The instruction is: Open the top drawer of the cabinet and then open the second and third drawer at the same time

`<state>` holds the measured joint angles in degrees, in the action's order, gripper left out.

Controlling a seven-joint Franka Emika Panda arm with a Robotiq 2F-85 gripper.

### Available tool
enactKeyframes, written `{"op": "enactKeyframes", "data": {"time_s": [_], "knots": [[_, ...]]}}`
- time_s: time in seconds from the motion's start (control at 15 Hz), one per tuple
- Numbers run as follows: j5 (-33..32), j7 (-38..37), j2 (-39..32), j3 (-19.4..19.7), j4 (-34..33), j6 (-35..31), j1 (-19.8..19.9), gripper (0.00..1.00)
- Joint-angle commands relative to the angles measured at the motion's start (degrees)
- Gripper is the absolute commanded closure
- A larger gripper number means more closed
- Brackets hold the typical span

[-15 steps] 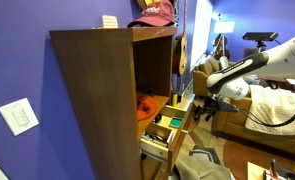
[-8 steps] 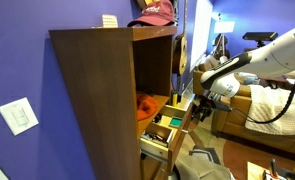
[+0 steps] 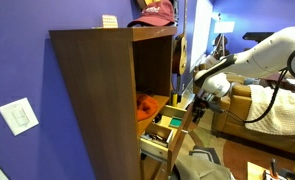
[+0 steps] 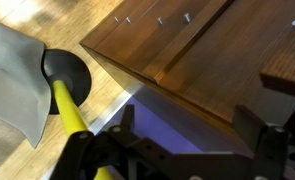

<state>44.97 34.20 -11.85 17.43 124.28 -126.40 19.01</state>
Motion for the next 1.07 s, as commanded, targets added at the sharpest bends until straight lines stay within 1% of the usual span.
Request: {"op": "enactKeyframes", "data": {"time_s": [0.0, 0.53, 1.0], "knots": [[3.9, 2.5, -3.5, -1.8, -4.6, 3.5, 2.7, 0.00], [8.3, 2.1, -6.4, -2.7, -9.7, 11.1, 4.5, 0.00], [11.3, 0.8, -8.5, -3.6, -10.5, 12.3, 4.0, 0.00]]}}
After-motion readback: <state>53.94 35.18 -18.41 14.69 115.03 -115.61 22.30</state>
